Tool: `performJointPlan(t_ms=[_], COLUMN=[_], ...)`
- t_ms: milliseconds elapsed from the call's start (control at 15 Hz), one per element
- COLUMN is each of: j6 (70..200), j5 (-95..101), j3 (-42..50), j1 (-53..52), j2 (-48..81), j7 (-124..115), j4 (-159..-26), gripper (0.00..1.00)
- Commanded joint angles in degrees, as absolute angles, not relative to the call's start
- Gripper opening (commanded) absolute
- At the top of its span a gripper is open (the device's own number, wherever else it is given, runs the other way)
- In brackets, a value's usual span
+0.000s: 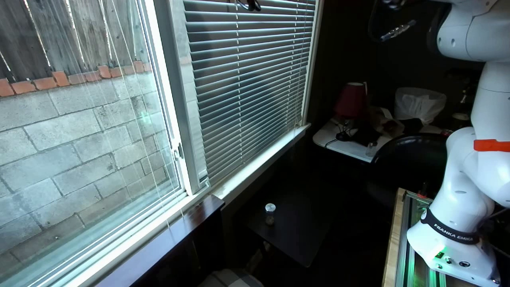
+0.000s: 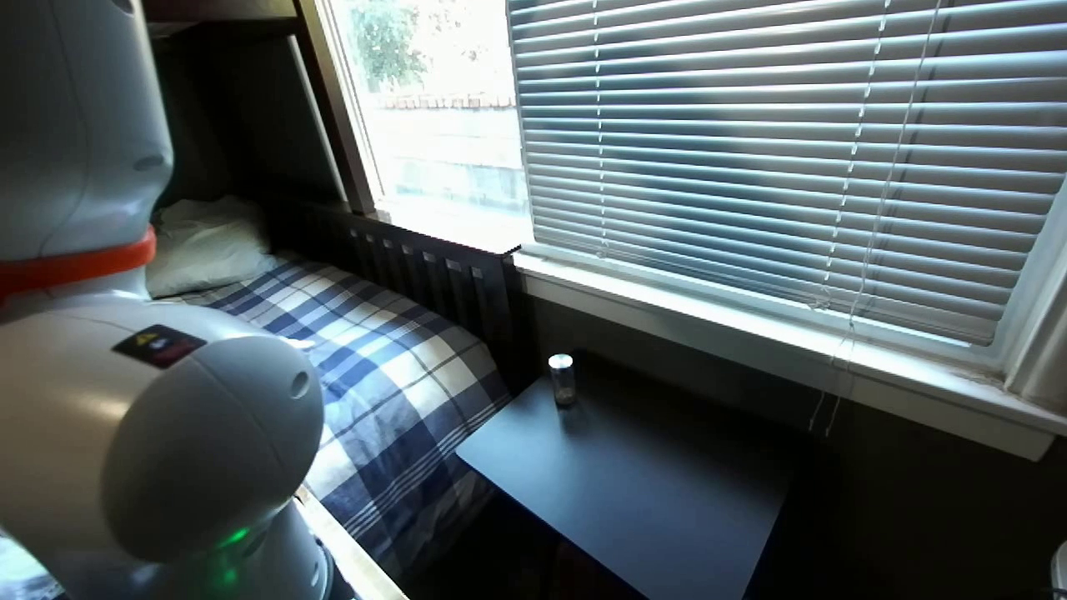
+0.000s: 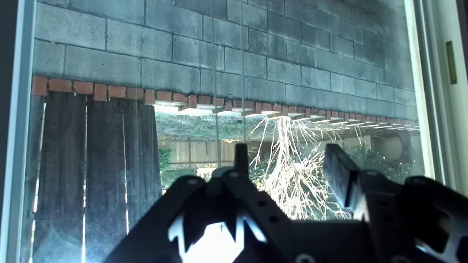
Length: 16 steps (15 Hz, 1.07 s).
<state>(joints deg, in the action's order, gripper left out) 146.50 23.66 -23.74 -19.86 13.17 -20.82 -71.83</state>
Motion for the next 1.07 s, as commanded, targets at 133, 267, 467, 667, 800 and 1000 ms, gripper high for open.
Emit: performJointPlan(t_ms=[133, 267, 467, 667, 800, 1000], j6=[139.62, 138.4, 139.08, 140.88, 141.63, 143.63], j5=[22.45, 22.87, 22.59, 22.52, 22.57, 22.44], j3=[-23.96, -23.64, -23.52, -23.51, -23.48, -23.67], j1=[-19.81, -19.64, -19.3, -18.95, -18.7, -18.42], j2=[11.33, 10.93, 11.4, 12.25, 12.85, 14.17], j7=[-22.0, -22.44, -22.04, -21.3, -21.14, -20.78], j4=[-70.95, -70.66, -70.24, -70.03, -69.92, -69.45], gripper=[0.52, 0.5, 0.49, 0.51, 0.5, 0.48])
